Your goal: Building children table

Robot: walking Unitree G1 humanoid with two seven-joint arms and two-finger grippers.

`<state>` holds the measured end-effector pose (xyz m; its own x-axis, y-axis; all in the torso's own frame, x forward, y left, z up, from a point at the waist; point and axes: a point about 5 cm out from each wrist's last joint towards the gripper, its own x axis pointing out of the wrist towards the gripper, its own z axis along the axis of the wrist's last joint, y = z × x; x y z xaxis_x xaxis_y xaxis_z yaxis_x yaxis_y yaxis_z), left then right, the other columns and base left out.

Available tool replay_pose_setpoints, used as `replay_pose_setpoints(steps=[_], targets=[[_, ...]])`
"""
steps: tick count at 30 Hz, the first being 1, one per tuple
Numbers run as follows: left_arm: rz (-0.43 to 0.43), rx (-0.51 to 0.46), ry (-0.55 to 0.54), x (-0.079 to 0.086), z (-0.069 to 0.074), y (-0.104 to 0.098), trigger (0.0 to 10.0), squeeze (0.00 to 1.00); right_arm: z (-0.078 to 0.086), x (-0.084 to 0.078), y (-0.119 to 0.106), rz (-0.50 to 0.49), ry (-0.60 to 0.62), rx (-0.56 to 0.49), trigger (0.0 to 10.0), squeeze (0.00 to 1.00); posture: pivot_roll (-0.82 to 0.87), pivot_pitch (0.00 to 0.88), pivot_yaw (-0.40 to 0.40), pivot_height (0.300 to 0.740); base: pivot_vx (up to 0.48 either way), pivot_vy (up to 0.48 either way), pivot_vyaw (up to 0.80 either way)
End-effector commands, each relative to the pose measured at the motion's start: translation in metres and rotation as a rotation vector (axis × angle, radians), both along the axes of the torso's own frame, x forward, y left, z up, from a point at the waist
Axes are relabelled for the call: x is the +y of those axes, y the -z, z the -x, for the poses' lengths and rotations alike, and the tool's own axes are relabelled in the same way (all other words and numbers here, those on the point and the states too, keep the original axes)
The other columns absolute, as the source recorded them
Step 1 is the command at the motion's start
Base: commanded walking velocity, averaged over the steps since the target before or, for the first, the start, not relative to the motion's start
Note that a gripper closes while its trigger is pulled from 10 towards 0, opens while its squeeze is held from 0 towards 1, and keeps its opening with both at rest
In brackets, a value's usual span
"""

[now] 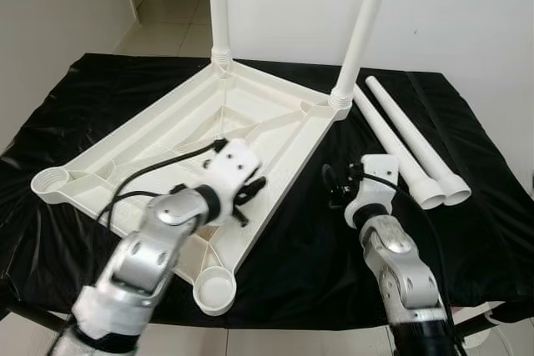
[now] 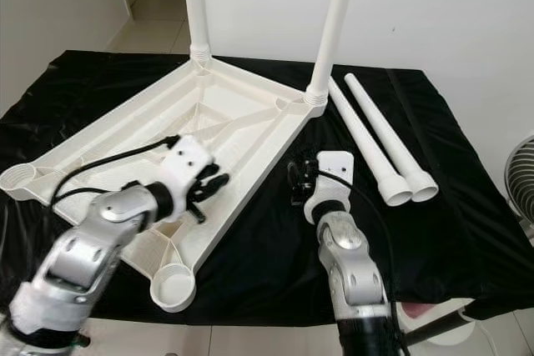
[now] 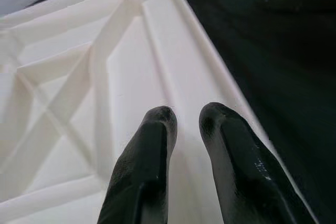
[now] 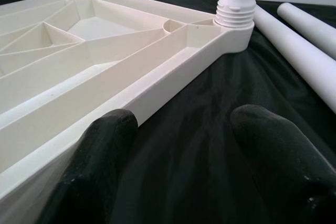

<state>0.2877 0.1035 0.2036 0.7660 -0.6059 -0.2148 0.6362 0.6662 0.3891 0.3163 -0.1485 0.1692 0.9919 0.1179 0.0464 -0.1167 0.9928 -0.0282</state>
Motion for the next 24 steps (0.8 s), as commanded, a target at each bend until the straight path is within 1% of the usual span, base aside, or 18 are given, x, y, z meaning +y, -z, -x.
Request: replay_pose_setpoints(steps=[1,2,3,7,8,10,12,14,17,18,19,22,23,24], targets=[[-0.030,0.011,0.037,0.006,0.005,0.002,10.0,0.00,-0.005,0.000,0.002,0.023,-0.017,0.000,10.0,0.00,0.02,0.116,-0.017,0.740,0.000,0.000,0.00],[-0.030,0.011,0.037,0.006,0.005,0.002,10.0,0.00,-0.005,0.000,0.002,0.023,-0.017,0.000,10.0,0.00,0.02,0.116,-0.017,0.740,0.000,0.000,0.00],[-0.058,0.007,0.040,0.013,0.005,0.002,10.0,0.00,-0.010,0.000,-0.001,0.037,-0.028,-0.008,10.0,0.00,0.03,0.121,-0.020,0.740,0.000,0.000,0.00],[-0.072,0.005,0.037,0.015,0.005,0.002,10.0,0.00,-0.012,0.000,-0.002,0.042,-0.032,-0.012,10.0,0.00,0.03,0.121,-0.020,0.740,0.000,0.000,0.00],[-0.083,0.003,0.032,0.018,0.005,0.002,10.0,0.00,-0.013,0.000,-0.002,0.045,-0.037,-0.013,10.0,0.00,0.03,0.123,-0.019,0.740,0.000,0.000,0.00],[-0.121,0.009,-0.008,0.031,0.003,0.006,10.0,0.00,-0.018,-0.001,-0.005,0.053,-0.042,-0.020,10.0,0.00,0.03,0.130,-0.020,0.740,0.000,0.000,0.00],[-0.121,0.009,-0.008,0.031,0.003,0.006,10.0,0.00,-0.018,-0.001,-0.005,0.053,-0.042,-0.020,10.0,0.00,0.03,0.130,-0.020,0.740,0.000,0.000,0.00],[-0.163,0.024,-0.045,0.042,0.002,0.013,10.0,0.00,-0.023,-0.003,-0.007,0.052,-0.026,-0.026,10.0,0.00,0.03,0.133,-0.022,0.740,0.000,0.000,0.00],[-0.187,0.027,-0.056,0.045,0.002,0.016,10.0,0.00,-0.027,-0.005,-0.008,0.049,-0.011,-0.028,10.0,0.00,0.03,0.133,-0.022,0.740,0.000,0.000,0.00],[-0.226,0.029,-0.070,0.050,0.002,0.022,10.0,0.00,-0.031,-0.008,-0.009,0.041,0.019,-0.024,10.0,0.00,0.03,0.137,-0.025,0.740,0.000,0.000,0.00],[-0.226,0.029,-0.070,0.050,0.002,0.022,10.0,0.00,-0.031,-0.008,-0.009,0.041,0.019,-0.024,10.0,0.00,0.03,0.137,-0.025,0.740,0.000,0.000,0.00],[-0.295,0.046,-0.092,0.059,0.004,0.032,10.0,0.00,-0.040,-0.013,-0.008,0.034,0.053,-0.018,10.0,0.00,0.03,0.150,-0.028,0.740,0.000,0.000,0.00],[-0.295,0.046,-0.092,0.059,0.004,0.032,10.0,0.00,-0.040,-0.013,-0.008,0.034,0.053,-0.018,10.0,0.00,0.03,0.150,-0.028,0.740,0.000,0.000,0.00],[-0.323,0.044,-0.098,0.062,0.004,0.035,10.0,0.00,-0.043,-0.013,-0.008,0.036,0.056,-0.019,10.0,0.00,0.03,0.157,-0.026,0.740,0.000,0.000,0.00]])
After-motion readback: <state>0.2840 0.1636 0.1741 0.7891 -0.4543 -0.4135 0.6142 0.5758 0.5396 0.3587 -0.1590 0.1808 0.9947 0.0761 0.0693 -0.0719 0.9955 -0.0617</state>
